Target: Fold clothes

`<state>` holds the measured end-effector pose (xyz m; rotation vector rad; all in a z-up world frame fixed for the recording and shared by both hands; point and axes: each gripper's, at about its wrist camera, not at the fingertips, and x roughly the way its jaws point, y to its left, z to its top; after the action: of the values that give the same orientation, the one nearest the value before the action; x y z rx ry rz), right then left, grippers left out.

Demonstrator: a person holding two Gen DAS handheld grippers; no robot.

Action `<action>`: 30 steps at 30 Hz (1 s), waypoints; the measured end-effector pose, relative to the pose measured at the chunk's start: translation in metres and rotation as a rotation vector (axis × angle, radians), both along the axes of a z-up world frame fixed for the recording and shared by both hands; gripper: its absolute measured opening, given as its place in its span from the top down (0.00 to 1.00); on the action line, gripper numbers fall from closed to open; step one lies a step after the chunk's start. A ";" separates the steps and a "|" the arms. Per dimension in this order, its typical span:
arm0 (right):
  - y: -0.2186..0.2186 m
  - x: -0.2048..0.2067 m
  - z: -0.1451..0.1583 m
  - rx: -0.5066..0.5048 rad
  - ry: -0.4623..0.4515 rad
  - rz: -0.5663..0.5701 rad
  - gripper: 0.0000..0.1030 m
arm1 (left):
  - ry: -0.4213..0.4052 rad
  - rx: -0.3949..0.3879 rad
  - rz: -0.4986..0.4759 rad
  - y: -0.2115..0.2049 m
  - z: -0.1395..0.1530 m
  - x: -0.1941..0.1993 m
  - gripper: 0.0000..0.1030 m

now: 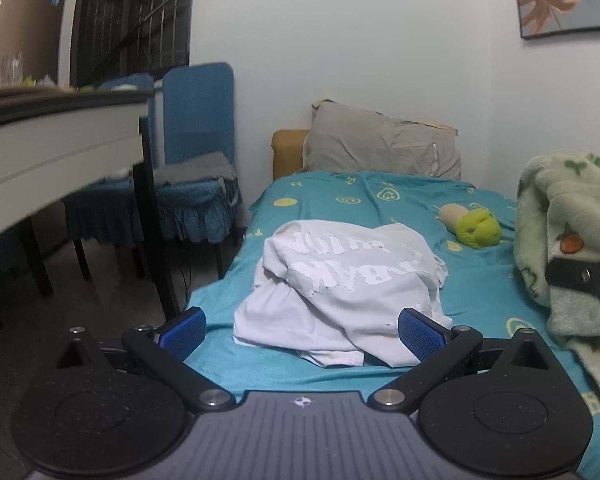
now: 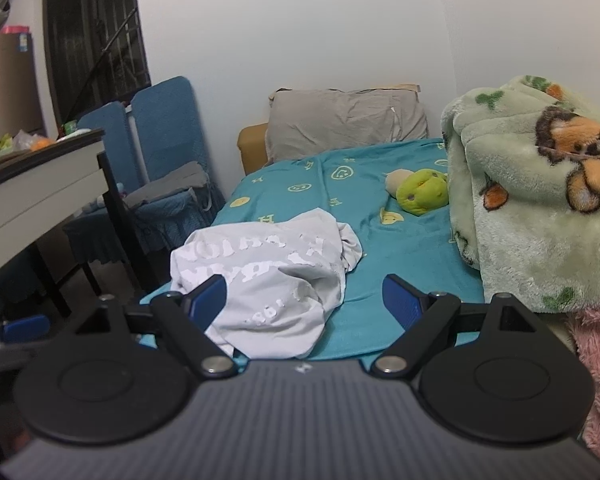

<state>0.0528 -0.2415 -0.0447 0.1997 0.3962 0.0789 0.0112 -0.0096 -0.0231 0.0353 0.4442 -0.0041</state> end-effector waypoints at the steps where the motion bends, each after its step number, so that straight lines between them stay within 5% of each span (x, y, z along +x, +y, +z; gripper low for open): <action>1: 0.002 0.003 0.004 -0.001 -0.004 -0.006 0.16 | -0.004 0.006 -0.001 -0.001 0.000 0.000 0.00; 7: 0.004 0.020 0.051 0.043 -0.085 0.001 0.16 | 0.024 0.020 -0.042 -0.004 -0.004 0.013 0.00; 14: -0.025 0.054 0.081 0.008 -0.132 0.006 0.16 | 0.124 0.195 -0.178 -0.029 -0.012 0.066 0.04; 17: -0.049 0.067 0.061 0.038 -0.108 -0.069 0.16 | 0.190 0.246 -0.262 -0.037 -0.025 0.101 0.07; 21: -0.071 0.086 0.020 0.131 0.038 -0.108 0.16 | 0.260 0.346 -0.454 -0.056 -0.061 0.131 0.13; 25: -0.071 0.103 -0.005 0.127 0.113 -0.122 0.16 | 0.233 0.425 -0.560 -0.073 -0.103 0.143 0.16; 30: -0.070 0.133 -0.033 0.147 0.184 -0.116 0.16 | 0.154 0.433 -0.587 -0.073 -0.124 0.157 0.29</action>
<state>0.1853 -0.3113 -0.0775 0.3766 0.5614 -0.0253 0.1684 -0.0823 -0.1473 0.5935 0.5693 -0.4912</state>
